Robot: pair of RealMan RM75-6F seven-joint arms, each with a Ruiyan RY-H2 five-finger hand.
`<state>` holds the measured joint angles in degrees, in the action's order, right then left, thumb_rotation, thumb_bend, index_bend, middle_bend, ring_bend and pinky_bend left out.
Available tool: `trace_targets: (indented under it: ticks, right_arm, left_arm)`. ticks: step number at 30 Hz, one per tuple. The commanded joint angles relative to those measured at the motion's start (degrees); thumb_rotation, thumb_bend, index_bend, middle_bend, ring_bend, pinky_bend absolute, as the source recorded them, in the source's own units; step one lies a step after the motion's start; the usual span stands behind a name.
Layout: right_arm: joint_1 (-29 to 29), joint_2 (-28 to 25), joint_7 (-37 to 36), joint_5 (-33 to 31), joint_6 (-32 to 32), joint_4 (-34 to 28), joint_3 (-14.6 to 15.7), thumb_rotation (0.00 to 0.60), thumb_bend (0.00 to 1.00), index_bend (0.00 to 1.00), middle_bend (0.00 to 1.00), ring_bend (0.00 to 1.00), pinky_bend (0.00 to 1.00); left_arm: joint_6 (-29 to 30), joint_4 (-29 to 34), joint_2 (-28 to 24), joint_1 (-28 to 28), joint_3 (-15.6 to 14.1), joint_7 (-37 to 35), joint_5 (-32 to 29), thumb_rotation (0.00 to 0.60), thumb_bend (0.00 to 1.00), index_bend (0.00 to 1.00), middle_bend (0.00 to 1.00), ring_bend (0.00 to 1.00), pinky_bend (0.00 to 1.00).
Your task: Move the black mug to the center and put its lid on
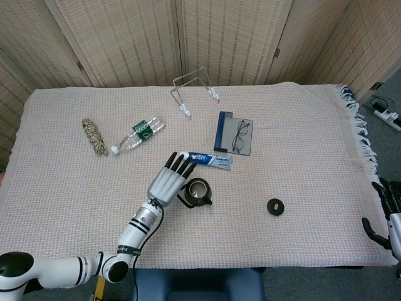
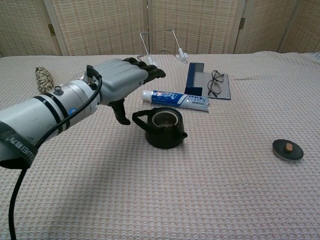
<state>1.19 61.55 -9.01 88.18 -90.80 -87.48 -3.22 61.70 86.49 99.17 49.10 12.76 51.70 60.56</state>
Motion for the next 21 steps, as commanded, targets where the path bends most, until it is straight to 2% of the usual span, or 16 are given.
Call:
trace_targets:
  ticks: [1, 6, 13, 17, 20, 21]
  right_arm:
    - [-0.1, -0.2, 0.3, 0.2, 0.2, -0.3, 0.2, 0.6, 0.41, 0.07, 0.07, 0.21, 0.09]
    - [-0.8, -1.1, 1.4, 1.3, 1.1, -1.1, 0.5, 0.6, 0.4, 0.06, 0.07, 0.21, 0.09]
    - [-3.0, -3.1, 2.4, 3.7, 3.5, -3.0, 1.1, 0.6, 0.4, 0.07, 0.07, 0.23, 0.09]
    - [-5.0, -4.2, 4.1, 5.3, 6.0, -4.4, 1.4, 0.6, 0.41, 0.06, 0.07, 0.26, 0.09]
    - [-6.8, -4.1, 6.3, 6.0, 8.4, -5.2, 1.4, 0.6, 0.4, 0.06, 0.07, 0.35, 0.19]
    - [-7.5, -3.9, 7.1, 6.1, 9.5, -5.5, 1.4, 0.6, 0.41, 0.07, 0.07, 0.41, 0.27]
  left_arm:
    - [2.2, 1.6, -1.6, -1.6, -0.8, -1.6, 0.4, 0.6, 0.02, 0.0, 0.0, 0.0, 0.0]
    - [5.3, 2.1, -4.7, -4.8, -2.3, -10.0, 5.3, 0.6, 0.03, 0.0, 0.0, 0.01, 0.0]
    - [7.9, 6.1, -12.5, -10.6, -2.4, -21.6, 5.5, 0.6, 0.04, 0.0, 0.01, 0.06, 0.0]
    - [11.3, 6.3, -16.7, -14.5, -2.6, -27.8, 6.9, 0.6, 0.07, 0.0, 0.05, 0.1, 0.01]
    - [13.5, 6.7, -19.6, -17.4, -3.3, -31.7, 7.8, 0.6, 0.09, 0.03, 0.07, 0.12, 0.02]
    - [14.4, 6.8, -20.7, -18.6, -3.6, -33.0, 8.3, 0.6, 0.09, 0.04, 0.08, 0.13, 0.02]
